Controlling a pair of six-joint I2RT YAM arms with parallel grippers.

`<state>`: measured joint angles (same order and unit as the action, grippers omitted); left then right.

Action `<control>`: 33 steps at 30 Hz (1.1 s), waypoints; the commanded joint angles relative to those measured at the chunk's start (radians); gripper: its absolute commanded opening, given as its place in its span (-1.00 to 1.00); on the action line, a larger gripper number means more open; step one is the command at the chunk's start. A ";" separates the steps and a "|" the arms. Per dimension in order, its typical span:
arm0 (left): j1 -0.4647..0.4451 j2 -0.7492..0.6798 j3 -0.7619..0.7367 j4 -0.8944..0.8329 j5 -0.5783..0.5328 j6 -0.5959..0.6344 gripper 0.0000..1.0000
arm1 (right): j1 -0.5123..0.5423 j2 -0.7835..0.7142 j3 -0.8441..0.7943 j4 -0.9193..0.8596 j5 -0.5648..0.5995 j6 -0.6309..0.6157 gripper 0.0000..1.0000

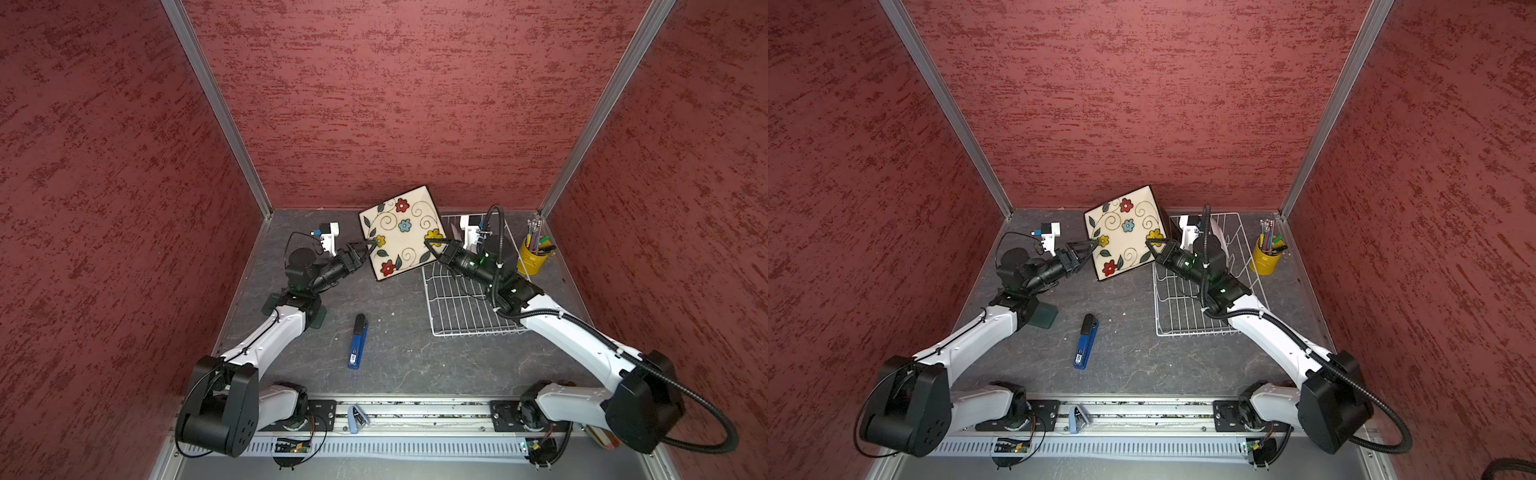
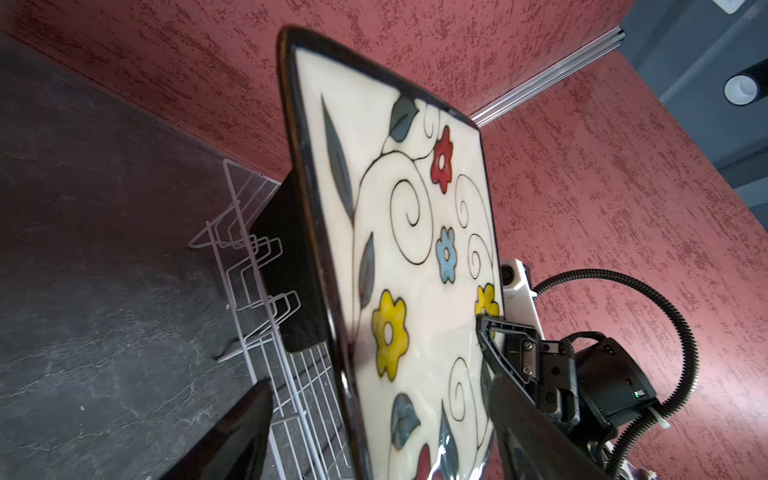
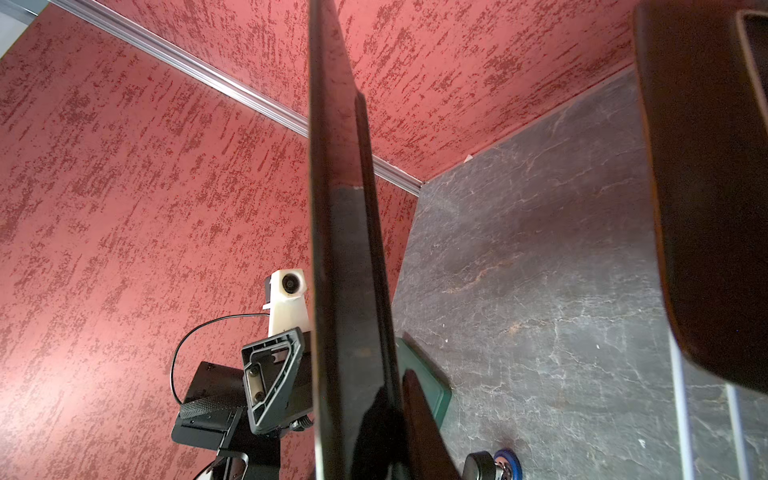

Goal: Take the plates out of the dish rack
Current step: 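Close the left gripper on the plate edge beside the right gripper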

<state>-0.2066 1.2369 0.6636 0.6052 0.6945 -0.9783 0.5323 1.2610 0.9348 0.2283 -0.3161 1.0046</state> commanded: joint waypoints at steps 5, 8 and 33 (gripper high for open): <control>0.010 0.039 0.063 0.039 0.045 0.001 0.31 | -0.014 -0.031 0.039 0.275 -0.044 0.035 -1.00; 0.010 0.054 0.081 0.042 0.051 -0.001 0.27 | -0.015 -0.031 0.038 0.278 -0.046 0.038 -1.00; 0.013 0.078 0.072 0.140 0.057 -0.041 -1.00 | -0.020 -0.013 0.033 0.297 -0.083 0.043 -1.00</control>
<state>-0.1955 1.3090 0.7387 0.6868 0.7471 -1.1400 0.5159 1.2831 0.9253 0.3351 -0.3965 1.0389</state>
